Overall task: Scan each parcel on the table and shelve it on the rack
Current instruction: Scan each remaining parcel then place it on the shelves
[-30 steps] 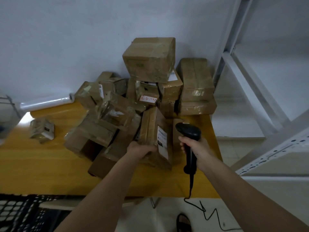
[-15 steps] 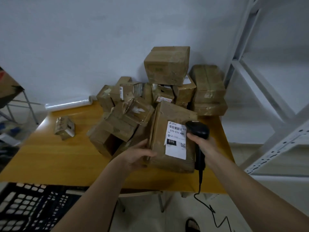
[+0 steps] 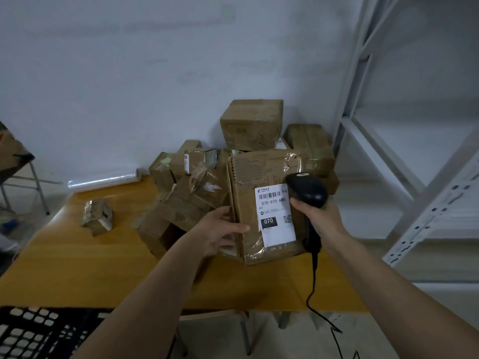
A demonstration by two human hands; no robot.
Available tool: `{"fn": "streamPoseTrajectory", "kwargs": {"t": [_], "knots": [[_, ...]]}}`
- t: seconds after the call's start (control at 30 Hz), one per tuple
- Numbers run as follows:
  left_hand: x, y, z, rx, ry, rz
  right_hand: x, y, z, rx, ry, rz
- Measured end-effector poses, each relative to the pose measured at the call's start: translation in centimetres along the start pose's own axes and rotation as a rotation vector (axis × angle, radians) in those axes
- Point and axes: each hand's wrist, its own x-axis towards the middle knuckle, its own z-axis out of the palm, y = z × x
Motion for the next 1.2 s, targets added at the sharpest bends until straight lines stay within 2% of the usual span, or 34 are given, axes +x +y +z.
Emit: {"fn": "streamPoseTrajectory", "kwargs": {"t": [0.2, 0.3, 0.43, 0.57, 0.93, 1.1, 1.2], "knots": [[-0.4, 5.3, -0.4, -0.063, 0.136, 0.176, -1.1, -3.0, 0.7, -0.059, -0.041, -0.274], [-0.4, 6.7, -0.7, -0.126, 0.185, 0.256, -2.1, -3.7, 1.0, -0.13, -0.118, -0.314], [-0.1, 7.4, -1.5, -0.185, 0.172, 0.279, -3.2, -4.2, 1.3, -0.227, -0.169, -0.348], [0.6, 7.7, -2.3, -0.105, 0.191, 0.264, -3.6, -4.5, 1.3, -0.249, -0.177, -0.363], [0.9, 6.9, -3.4, -0.093, 0.113, 0.284, -4.9, -3.7, 1.7, -0.288, -0.198, -0.377], [0.5, 5.9, -3.4, -0.027, -0.014, 0.276, -6.3, -3.0, 1.5, -0.152, -0.161, -0.332], [0.8, 4.8, -2.7, -0.043, -0.109, 0.239, -7.2, -2.3, 0.9, -0.061, -0.075, -0.332]]}}
